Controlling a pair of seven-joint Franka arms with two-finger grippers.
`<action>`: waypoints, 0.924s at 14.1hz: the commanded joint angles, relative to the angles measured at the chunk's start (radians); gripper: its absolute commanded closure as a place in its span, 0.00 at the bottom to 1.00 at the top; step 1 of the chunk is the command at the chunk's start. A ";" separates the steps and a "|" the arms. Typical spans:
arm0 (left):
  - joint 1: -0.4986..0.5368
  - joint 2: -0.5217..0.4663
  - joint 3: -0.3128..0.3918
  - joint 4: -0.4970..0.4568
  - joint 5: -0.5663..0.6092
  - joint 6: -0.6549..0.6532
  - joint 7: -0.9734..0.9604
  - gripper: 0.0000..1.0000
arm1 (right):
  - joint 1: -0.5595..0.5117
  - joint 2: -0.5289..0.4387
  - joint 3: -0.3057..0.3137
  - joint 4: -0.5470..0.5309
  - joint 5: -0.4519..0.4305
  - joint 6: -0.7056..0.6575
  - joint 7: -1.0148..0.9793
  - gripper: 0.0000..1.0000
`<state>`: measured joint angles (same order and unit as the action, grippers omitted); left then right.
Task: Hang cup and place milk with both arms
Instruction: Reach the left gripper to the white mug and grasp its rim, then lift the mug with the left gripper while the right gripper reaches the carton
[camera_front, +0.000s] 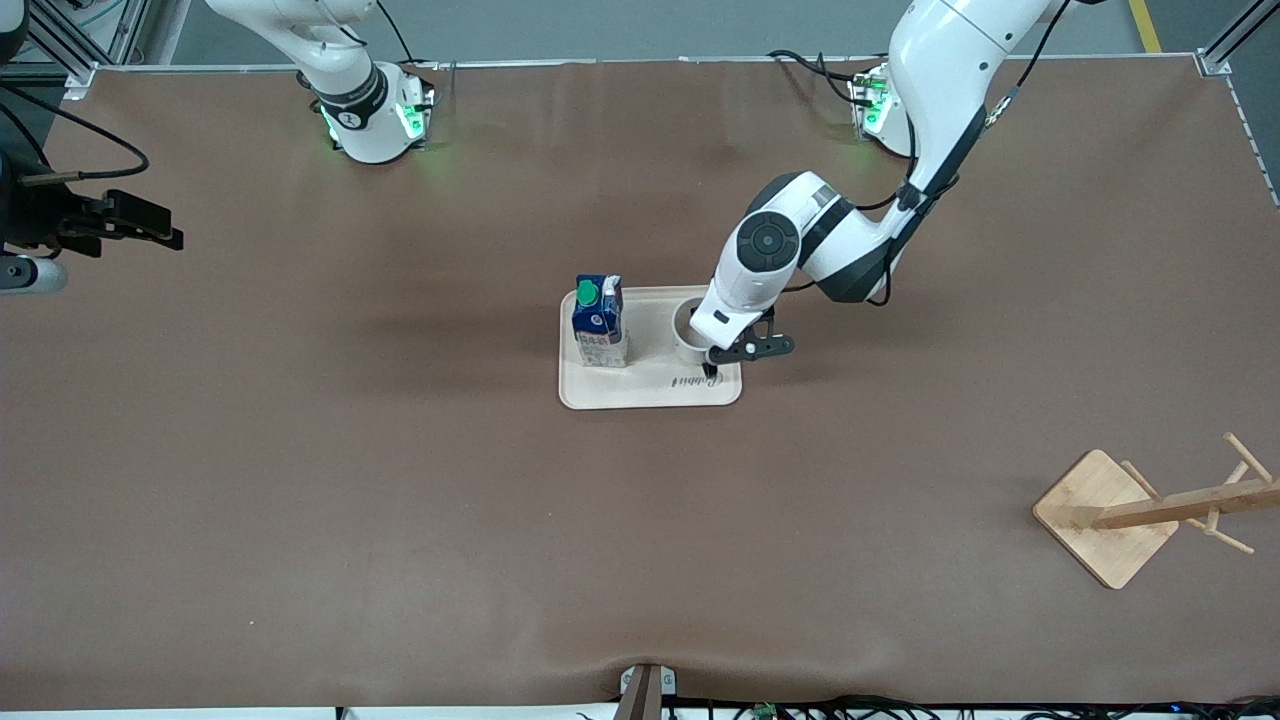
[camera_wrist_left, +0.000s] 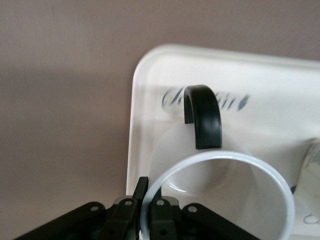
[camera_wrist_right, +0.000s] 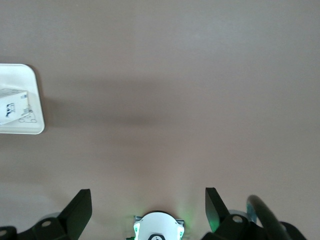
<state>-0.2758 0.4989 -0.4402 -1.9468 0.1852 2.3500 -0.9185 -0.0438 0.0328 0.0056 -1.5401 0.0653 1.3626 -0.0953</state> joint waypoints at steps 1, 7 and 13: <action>0.003 -0.045 0.000 0.032 0.071 -0.011 -0.008 1.00 | 0.050 0.044 -0.003 0.003 0.060 0.019 0.005 0.00; 0.102 -0.180 0.005 0.114 0.077 -0.104 0.135 1.00 | 0.286 0.199 -0.003 -0.017 0.103 0.177 0.221 0.00; 0.259 -0.220 0.003 0.233 0.068 -0.256 0.407 1.00 | 0.465 0.308 -0.004 -0.035 0.226 0.383 0.478 0.00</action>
<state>-0.0551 0.2832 -0.4301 -1.7560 0.2456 2.1518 -0.5844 0.3498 0.3251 0.0144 -1.5678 0.2710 1.6867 0.2515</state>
